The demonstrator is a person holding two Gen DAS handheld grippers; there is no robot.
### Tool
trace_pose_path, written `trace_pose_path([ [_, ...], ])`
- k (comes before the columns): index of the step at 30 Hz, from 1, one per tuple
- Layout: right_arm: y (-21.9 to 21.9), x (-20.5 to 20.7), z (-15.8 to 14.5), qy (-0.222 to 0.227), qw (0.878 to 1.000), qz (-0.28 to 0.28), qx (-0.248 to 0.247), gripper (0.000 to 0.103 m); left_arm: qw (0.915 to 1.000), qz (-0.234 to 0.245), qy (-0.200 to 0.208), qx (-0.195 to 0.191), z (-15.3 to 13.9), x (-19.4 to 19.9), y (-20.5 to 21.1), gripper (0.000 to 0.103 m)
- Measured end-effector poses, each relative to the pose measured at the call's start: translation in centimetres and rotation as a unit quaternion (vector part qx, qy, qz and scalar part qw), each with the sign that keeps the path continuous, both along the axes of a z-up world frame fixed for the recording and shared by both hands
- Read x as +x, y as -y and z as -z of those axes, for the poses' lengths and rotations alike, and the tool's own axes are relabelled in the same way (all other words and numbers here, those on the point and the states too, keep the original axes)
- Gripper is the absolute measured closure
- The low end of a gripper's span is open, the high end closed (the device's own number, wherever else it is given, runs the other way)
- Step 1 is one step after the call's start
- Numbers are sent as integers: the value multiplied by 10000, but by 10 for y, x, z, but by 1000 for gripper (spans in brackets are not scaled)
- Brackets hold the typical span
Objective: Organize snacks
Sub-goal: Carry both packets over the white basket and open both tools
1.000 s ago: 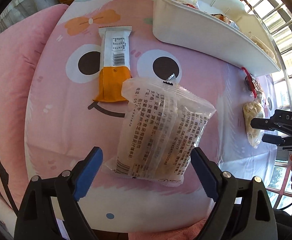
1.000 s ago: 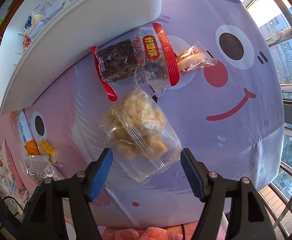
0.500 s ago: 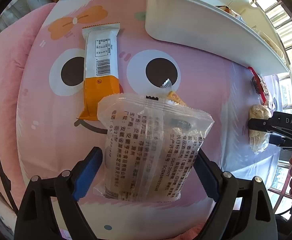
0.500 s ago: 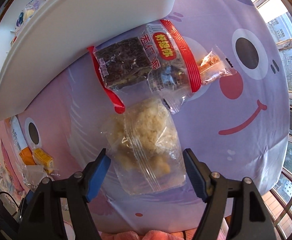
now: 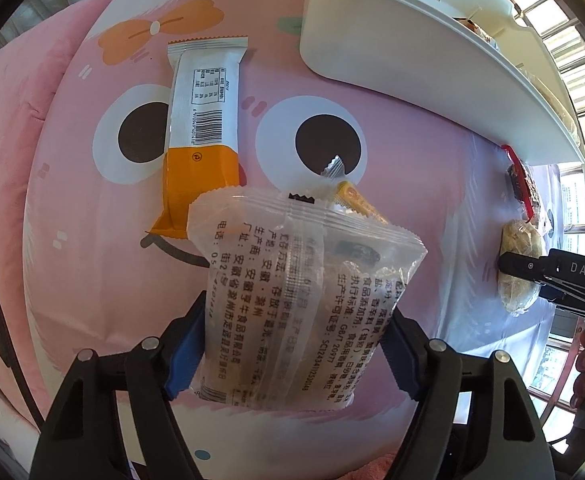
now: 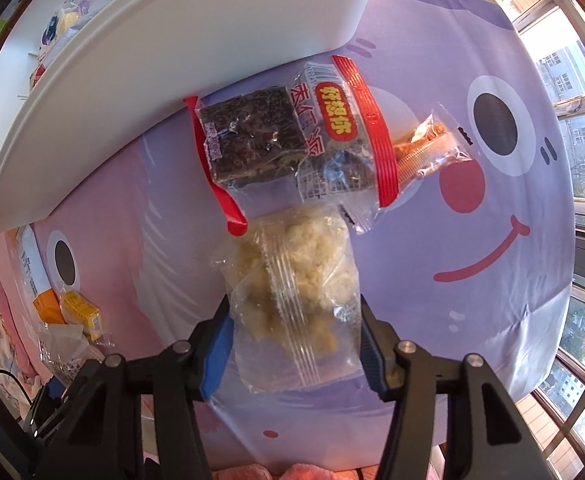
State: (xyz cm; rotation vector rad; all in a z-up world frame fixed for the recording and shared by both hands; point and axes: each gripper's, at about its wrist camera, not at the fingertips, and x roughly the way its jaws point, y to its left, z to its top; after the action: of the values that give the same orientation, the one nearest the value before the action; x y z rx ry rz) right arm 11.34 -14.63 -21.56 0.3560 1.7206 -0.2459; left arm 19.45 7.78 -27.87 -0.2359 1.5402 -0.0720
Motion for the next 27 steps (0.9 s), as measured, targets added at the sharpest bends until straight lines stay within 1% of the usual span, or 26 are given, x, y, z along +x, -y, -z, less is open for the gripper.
trace_pose_path([
  [3, 2, -3, -2, 37, 10000, -50, 3, 54, 10000, -50, 38, 25, -2, -3, 1, 30],
  [9, 4, -12, -6, 114, 9998, -110, 93, 59, 9997, -215, 1, 72, -5, -16, 1, 32],
  [18, 9, -34, -20, 365, 9980, -465, 244, 61, 9992, -381, 22, 75, -16, -37, 6, 34],
  [20, 4, -37, -31, 421, 9971, -560, 313, 61, 9992, -402, 37, 72, -22, -41, 7, 34],
  [23, -7, -44, -39, 544, 9950, -712, 451, 61, 9991, -396, 109, 132, -33, -44, 8, 34],
  [26, -22, -46, -51, 656, 9921, -890, 591, 61, 9988, -404, 205, 174, -48, -44, 7, 34],
  [27, -26, -46, -55, 703, 9909, -952, 641, 61, 9986, -426, 254, 201, -57, -42, 11, 33],
])
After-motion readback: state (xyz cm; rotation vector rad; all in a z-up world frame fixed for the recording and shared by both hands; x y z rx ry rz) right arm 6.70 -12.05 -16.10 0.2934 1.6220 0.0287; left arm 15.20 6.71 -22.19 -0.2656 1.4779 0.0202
